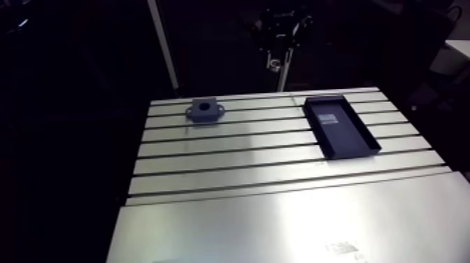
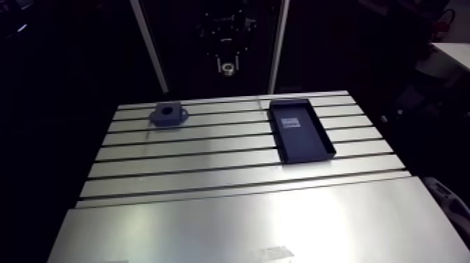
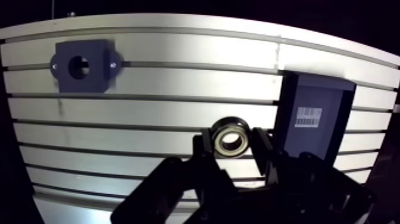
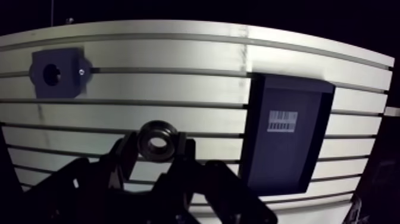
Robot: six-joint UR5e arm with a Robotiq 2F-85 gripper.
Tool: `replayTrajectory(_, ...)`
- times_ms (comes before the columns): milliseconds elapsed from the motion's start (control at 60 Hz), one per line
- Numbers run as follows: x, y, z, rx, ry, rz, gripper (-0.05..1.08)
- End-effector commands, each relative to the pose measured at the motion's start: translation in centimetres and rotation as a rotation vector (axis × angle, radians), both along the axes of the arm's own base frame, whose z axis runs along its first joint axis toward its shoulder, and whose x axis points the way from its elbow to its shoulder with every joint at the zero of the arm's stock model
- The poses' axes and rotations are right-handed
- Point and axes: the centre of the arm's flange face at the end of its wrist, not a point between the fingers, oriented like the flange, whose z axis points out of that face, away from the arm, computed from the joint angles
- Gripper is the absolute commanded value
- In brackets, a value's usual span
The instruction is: Pick up the bearing and press it into the housing until flush.
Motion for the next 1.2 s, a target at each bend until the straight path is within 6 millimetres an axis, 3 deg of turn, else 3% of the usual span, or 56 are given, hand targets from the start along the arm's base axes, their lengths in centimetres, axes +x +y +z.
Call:
replayTrajectory(17, -2.5, -9.7, 1.1, -0.018, 0.001, -0.066, 0.62)
replayTrajectory(750, -4.5, -14.8, -3.0, -0.008, -0.054, -0.053, 0.62)
replayTrajectory(1200, -4.6, -15.8, -6.3, 0.001, -0.085, -0.037, 0.62)
